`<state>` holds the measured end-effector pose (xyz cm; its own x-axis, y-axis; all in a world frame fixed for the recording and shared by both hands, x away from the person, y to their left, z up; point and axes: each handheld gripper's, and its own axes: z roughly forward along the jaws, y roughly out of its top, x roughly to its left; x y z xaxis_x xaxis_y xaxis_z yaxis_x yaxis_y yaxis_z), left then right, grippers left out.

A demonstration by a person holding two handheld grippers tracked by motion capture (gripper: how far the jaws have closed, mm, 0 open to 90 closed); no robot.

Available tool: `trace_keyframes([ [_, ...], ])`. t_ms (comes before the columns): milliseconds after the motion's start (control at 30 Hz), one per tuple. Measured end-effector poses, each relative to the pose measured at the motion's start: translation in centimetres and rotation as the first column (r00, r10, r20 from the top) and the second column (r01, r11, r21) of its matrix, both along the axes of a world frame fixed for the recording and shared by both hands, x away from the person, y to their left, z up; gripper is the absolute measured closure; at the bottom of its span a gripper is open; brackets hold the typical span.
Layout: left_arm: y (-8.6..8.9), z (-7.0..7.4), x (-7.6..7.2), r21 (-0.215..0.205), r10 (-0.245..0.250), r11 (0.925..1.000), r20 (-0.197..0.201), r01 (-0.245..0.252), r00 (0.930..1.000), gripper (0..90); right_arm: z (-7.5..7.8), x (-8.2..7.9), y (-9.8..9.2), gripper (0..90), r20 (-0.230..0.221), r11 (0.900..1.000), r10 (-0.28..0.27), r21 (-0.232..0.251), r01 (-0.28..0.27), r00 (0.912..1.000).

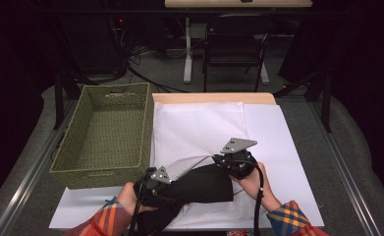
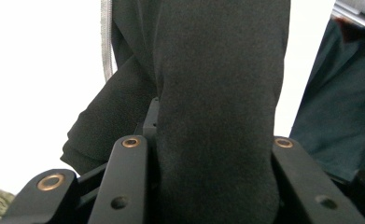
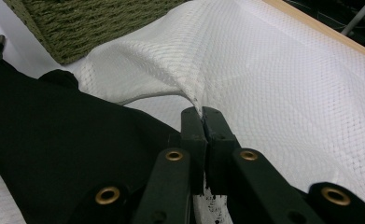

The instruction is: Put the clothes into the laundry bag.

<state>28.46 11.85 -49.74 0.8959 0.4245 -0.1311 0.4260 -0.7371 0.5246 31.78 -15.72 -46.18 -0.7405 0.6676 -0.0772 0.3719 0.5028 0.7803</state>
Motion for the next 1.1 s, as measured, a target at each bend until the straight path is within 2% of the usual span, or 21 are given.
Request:
trace_keyframes([
  [200, -0.4, 1.0, 0.1, -0.023, 0.049, 0.9985, -0.007, -0.050, 0.9988, 65.6, 0.2, 0.0, 0.1, 88.5, 0.003, 1.000, 0.000, 0.004, 0.000, 1.0000],
  [300, -0.6, 1.6, 0.4, -0.044, 0.082, 0.9956, -0.018, -0.083, 0.9964, 65.7, 0.3, 0.0, 0.1, 88.5, 0.006, 1.000, -0.003, 0.009, 0.002, 1.0000],
  [433, -1.2, 2.0, 0.8, -0.051, 0.114, 0.9920, -0.020, -0.115, 0.9932, 66.2, 0.5, 0.0, 0.0, 88.6, -0.007, 0.999, 0.000, 0.032, 0.000, 1.0000],
  [500, -1.7, 2.2, 1.0, -0.062, 0.136, 0.9888, -0.004, -0.136, 0.9908, 66.2, 0.8, 0.0, 0.0, 88.7, 0.006, 0.999, -0.007, 0.036, 0.006, 1.0000],
  [533, -2.2, 2.4, 1.3, -0.078, 0.157, 0.9848, 0.012, -0.155, 0.9876, 66.2, 0.9, -0.1, 0.0, 88.7, 0.009, 0.999, -0.012, 0.041, 0.011, 0.9999],
  [567, -2.5, 2.5, 1.4, -0.074, 0.162, 0.9844, 0.027, -0.160, 0.9864, 66.1, 0.9, -0.1, 0.0, 88.7, 0.012, 0.999, -0.016, 0.042, 0.016, 0.9998],
  [667, -3.2, 1.8, 1.9, -0.069, 0.185, 0.9808, 0.035, -0.182, 0.9821, 65.4, 0.9, -0.1, 0.0, 88.7, 0.012, 0.999, -0.016, 0.040, 0.016, 0.9998],
  [733, -3.5, 0.9, 2.2, -0.062, 0.193, 0.9795, 0.024, -0.191, 0.9809, 64.0, 0.7, -0.1, 0.0, 88.7, 0.003, 0.999, -0.016, 0.034, 0.016, 0.9999],
  [800, -3.6, 0.2, 2.3, -0.044, 0.179, 0.9831, 0.029, -0.177, 0.9834, 62.0, 0.3, 0.0, -0.1, 88.7, -0.005, 1.000, -0.016, 0.026, 0.016, 0.9999],
  [900, -3.5, 0.0, 2.2, -0.009, 0.147, 0.9892, 0.060, -0.146, 0.9874, 57.3, -0.1, 0.1, -0.1, 88.7, -0.018, 1.000, -0.014, 0.017, 0.014, 0.9997],
  [1033, -3.2, -0.2, 2.0, 0.016, 0.143, 0.9894, 0.061, -0.144, 0.9879, 40.1, -0.1, -0.1, 0.0, 88.7, -0.015, 1.000, -0.010, 0.016, 0.010, 0.9998],
  [1100, -2.7, -0.1, 1.8, 0.016, 0.099, 0.9948, 0.083, -0.101, 0.9916, 33.5, 0.0, -0.1, 0.1, 88.7, -0.015, 1.000, -0.010, 0.016, 0.010, 0.9998],
])
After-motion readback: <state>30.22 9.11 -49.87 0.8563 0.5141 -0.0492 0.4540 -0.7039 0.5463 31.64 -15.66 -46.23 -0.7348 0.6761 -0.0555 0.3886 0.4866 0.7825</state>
